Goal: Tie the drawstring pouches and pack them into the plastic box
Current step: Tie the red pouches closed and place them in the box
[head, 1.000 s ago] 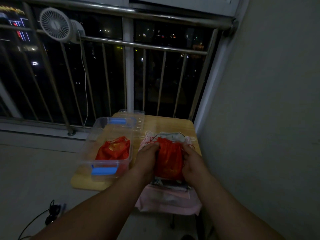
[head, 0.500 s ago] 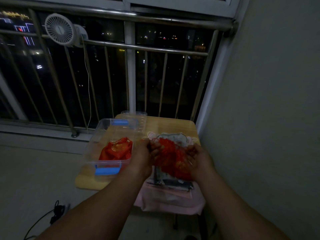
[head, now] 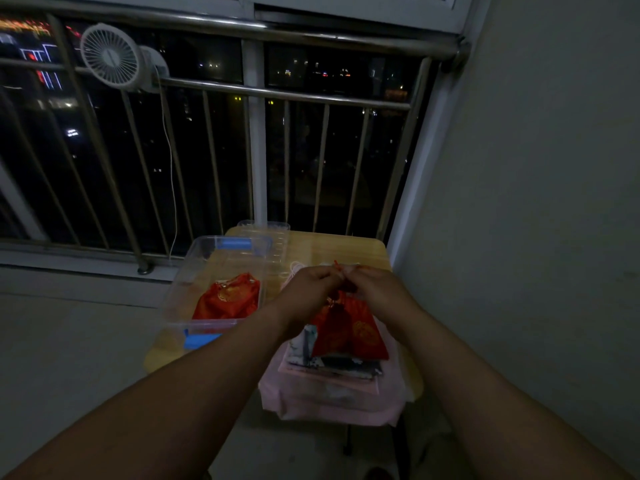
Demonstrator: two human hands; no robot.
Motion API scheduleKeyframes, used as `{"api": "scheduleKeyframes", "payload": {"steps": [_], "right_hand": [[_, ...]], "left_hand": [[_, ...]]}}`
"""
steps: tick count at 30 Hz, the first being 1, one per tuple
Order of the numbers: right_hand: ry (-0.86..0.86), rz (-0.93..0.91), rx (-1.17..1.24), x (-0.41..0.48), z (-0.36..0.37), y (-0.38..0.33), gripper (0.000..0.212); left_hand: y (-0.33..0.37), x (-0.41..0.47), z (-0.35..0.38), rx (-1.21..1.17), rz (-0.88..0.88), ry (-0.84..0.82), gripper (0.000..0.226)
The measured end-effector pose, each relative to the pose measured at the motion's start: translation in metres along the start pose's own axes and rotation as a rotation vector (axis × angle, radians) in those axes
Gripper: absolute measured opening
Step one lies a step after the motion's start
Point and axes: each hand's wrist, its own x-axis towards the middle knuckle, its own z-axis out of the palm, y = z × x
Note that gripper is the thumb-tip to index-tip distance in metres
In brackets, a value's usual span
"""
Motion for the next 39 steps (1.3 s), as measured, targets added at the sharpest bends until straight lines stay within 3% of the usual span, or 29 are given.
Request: {"api": "scheduleKeyframes", "payload": {"steps": [6,14,19,22,25,32,39], "right_hand": [[-0.089,0.141,0.228,-0.013,0.004,0.023,0.025],[-0.075,0.125,0.181,-0.022,0.017,0.035,0.018],[-0.021,0.168,0.429,-0.024,0.024,0.040,0.023],[-0.018,0.186,0.640,-0.027,0.025,0.041,0.013],[-0.059,0.177,0.764,-0.028,0.024,0.039,0.022],[-0.035,0.203,0.880,-0.026,0.018,0.031,0.013],[-0.028,0.297,0.739,-0.017,0.012,0.030,0.008]], "left_hand": [[-0.002,0.004,-0.001,-0.202,-0.084,0.043,0.028],[-0.008,-0.002,-0.003,-0.285,-0.111,0.039,0.035],[-0.013,-0.002,-0.007,-0.294,-0.163,0.094,0.030],[-0.026,0.003,-0.010,-0.356,-0.234,0.159,0.027],[-0.038,0.006,-0.013,-0.392,-0.304,0.185,0.029],[-0.041,-0.003,-0.012,-0.336,-0.325,0.124,0.028],[-0.036,-0.002,-0.026,-0.042,-0.178,0.136,0.029]]}}
